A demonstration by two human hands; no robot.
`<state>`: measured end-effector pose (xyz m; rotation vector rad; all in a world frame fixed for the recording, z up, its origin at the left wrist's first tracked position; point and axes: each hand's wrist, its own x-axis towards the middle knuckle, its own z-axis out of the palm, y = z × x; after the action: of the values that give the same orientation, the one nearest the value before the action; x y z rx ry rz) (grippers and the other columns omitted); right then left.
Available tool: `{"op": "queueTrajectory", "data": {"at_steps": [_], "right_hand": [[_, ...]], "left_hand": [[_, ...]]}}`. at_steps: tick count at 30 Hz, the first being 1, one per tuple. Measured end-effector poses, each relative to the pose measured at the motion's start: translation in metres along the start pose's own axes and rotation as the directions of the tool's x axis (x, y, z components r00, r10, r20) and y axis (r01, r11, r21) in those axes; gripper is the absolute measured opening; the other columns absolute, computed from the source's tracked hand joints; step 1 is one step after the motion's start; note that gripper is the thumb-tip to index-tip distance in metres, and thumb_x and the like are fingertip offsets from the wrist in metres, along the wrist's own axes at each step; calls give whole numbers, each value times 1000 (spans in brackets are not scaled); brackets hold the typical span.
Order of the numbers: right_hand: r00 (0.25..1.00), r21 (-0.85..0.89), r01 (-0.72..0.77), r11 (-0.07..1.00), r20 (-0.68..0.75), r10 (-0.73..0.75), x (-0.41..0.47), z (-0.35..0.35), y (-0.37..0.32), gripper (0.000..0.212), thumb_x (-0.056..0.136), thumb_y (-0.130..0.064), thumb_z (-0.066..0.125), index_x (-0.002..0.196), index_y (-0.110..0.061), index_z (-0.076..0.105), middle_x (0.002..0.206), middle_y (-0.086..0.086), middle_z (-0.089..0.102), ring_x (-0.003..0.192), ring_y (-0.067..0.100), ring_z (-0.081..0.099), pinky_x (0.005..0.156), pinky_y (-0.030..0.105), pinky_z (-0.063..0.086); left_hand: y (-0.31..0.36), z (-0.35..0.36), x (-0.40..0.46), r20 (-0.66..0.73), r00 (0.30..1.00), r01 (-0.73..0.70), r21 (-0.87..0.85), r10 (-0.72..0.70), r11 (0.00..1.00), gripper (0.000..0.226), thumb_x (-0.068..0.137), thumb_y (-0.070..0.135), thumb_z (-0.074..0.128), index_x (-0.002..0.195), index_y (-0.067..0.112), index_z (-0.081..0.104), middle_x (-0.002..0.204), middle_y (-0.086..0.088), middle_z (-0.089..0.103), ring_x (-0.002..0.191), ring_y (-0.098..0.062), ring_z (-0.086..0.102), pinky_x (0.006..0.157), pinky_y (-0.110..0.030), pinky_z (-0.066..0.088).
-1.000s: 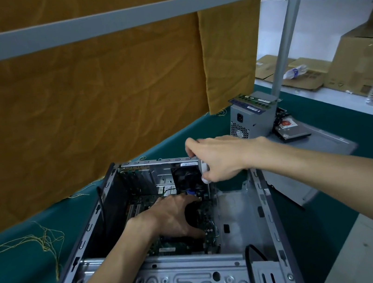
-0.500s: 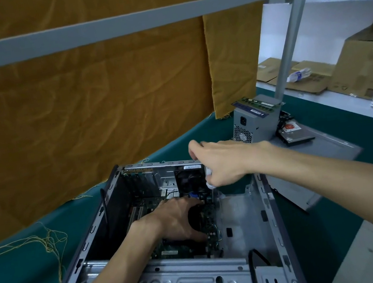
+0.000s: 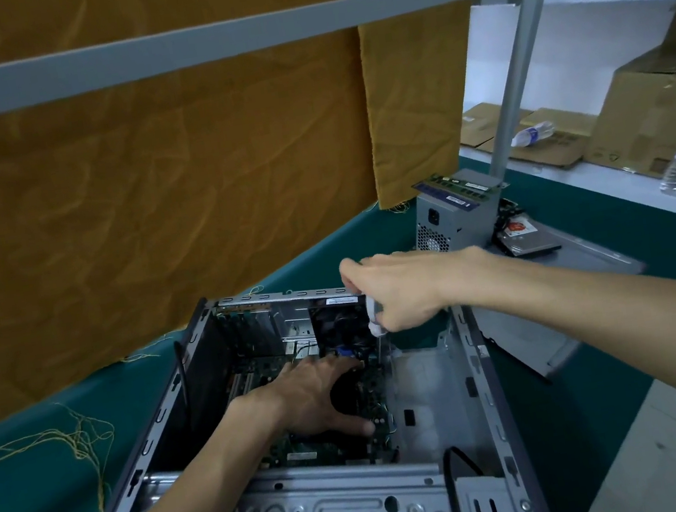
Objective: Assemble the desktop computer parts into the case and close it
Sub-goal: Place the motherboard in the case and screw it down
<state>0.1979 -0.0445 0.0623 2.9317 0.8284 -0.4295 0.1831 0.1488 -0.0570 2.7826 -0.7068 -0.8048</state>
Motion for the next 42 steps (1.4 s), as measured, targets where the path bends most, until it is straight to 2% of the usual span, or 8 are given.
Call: {"op": "queueTrajectory", "data": {"at_steps": [4, 8, 12, 18, 25, 35, 37, 42], "right_hand": [[989, -194, 1, 981, -142, -29, 2, 5, -6, 39, 103, -42, 52, 121, -9, 44, 102, 12, 65, 86, 35, 62, 65, 38, 38], [996, -72, 56, 996, -66, -61, 4, 4, -8, 32, 95, -23, 62, 112, -13, 37, 93, 7, 55, 77, 28, 56, 61, 43, 46], [992, -179, 27, 984, -120, -49, 8, 8, -11, 27, 104, -38, 53, 106, -13, 43, 74, -1, 38, 74, 29, 47, 60, 37, 33], [998, 3, 0, 1000, 62, 0, 8, -2, 2, 25, 96, -31, 66, 102, -14, 48, 91, 7, 69, 70, 27, 69, 51, 38, 51], [999, -36, 1, 999, 36, 0, 5, -7, 0, 40, 97, -37, 66, 114, -10, 43, 94, 6, 56, 81, 27, 59, 65, 43, 50], [997, -98, -44, 994, 56, 49, 8, -9, -3, 34, 102, -41, 53, 92, -10, 60, 54, -3, 63, 55, 18, 63, 51, 30, 36], [998, -165, -65, 984, -10, 64, 8, -7, 0, 45, 103, -48, 50, 78, -11, 55, 62, 2, 60, 55, 18, 55, 53, 32, 36], [1000, -90, -8, 996, 8, 9, 6, -5, 1, 26, 101, -31, 59, 112, -11, 49, 91, 5, 57, 79, 27, 58, 60, 38, 43]], "left_hand": [[-1, 1, 0, 11, 1000, 5, -1, -5, 1000, 104, 73, 80, 68, 157, 43, 20, 164, 7, 29, 149, -23, 26, 123, -48, 15], [-1, 2, -1, -4, 1000, 0, -5, 0, 1000, 103, 73, 79, 68, 157, 42, 22, 163, 7, 30, 149, -23, 27, 122, -48, 16], [1, 2, -2, -17, 1000, 2, -11, -2, 1000, 102, 74, 78, 69, 157, 40, 23, 163, 7, 31, 149, -22, 27, 122, -48, 15], [3, 1, -4, -18, 1000, 4, -21, -5, 1000, 101, 75, 76, 70, 157, 40, 24, 162, 6, 33, 149, -22, 28, 121, -46, 16], [3, 0, -5, -16, 1000, 13, -33, -13, 999, 101, 75, 74, 72, 157, 41, 23, 163, 6, 31, 150, -22, 26, 122, -45, 15], [5, -2, -6, -7, 1000, 17, -33, -18, 999, 102, 75, 74, 72, 158, 41, 23, 163, 6, 31, 150, -22, 25, 122, -45, 15], [5, -1, -6, -9, 1000, 14, -36, -14, 999, 102, 75, 75, 71, 158, 41, 23, 163, 7, 31, 150, -22, 25, 122, -45, 14], [3, -1, -6, 2, 1000, 3, -38, -3, 999, 97, 74, 81, 66, 155, 43, 27, 161, 7, 35, 148, -20, 31, 122, -46, 19]]}}
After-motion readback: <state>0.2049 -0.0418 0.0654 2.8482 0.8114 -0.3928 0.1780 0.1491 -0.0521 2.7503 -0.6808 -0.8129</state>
